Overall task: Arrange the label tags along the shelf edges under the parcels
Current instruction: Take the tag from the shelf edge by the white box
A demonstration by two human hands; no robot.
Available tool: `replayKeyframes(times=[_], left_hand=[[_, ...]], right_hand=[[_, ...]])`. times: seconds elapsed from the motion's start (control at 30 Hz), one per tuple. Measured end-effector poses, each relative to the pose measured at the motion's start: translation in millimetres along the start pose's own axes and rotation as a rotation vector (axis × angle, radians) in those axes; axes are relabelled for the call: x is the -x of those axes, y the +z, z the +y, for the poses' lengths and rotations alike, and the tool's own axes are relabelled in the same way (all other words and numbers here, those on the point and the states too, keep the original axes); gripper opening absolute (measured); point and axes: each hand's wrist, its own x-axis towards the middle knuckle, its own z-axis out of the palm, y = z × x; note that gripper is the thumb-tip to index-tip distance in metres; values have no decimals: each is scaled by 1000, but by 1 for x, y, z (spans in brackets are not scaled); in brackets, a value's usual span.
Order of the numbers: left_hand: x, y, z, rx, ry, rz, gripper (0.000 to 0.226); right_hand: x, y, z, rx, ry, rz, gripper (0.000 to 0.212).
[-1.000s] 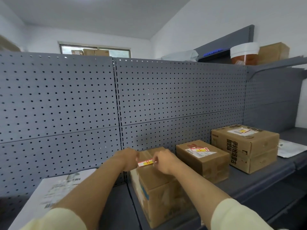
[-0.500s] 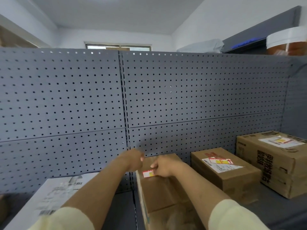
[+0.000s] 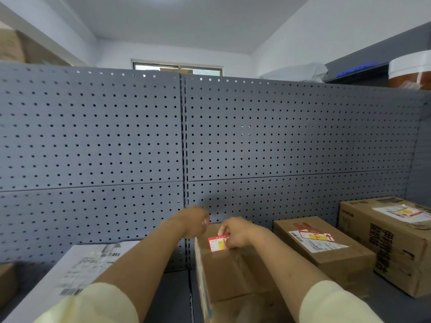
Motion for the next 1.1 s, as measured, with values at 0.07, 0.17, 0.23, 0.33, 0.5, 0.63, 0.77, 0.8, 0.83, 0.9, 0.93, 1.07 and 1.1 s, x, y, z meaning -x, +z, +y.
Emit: replayKeyframes(times=[0.07, 0.17, 0.23, 0.33, 0.5, 0.63, 0.77, 0.8, 0.83, 0.9, 0.93, 1.07, 1.1], left_hand=[[6, 0, -3, -6, 0, -6, 29], [18, -3, -5, -9, -14, -12, 28], [39, -8, -5, -24, -43, 7, 28], [47, -13, -6, -53, -62, 36, 28], [72, -10, -5, -104, -84, 13, 34], [108, -7, -19, -118, -132, 4, 33], [144, -11, -36, -87, -155, 27, 30], [152, -12, -40, -80, -156, 32, 30], [161, -11, -44, -75, -159, 35, 31], [180, -7, -53, -63, -168, 46, 32], [190, -4, -58, -53, -172, 51, 32], [231, 10, -79, 11, -174, 25, 34], [240, 12, -85, 26, -168, 8, 35]], right_hand=[[4, 0, 0, 8, -18, 70, 30], [12, -1, -3, 43, -52, 140, 34], [25, -1, -16, 56, -93, 166, 34], [29, -4, -24, 20, -121, 218, 33], [39, 8, -35, -5, -161, 301, 31], [51, 25, -61, -23, -231, 308, 25], [65, 39, -86, -22, -239, 284, 27], [68, 44, -94, -10, -241, 282, 27], [72, 51, -101, -5, -245, 275, 27], [78, 66, -118, -27, -248, 245, 27], [83, 74, -126, -35, -246, 229, 27], [104, 104, -159, -30, -228, 188, 26], [110, 111, -168, -24, -229, 181, 26]])
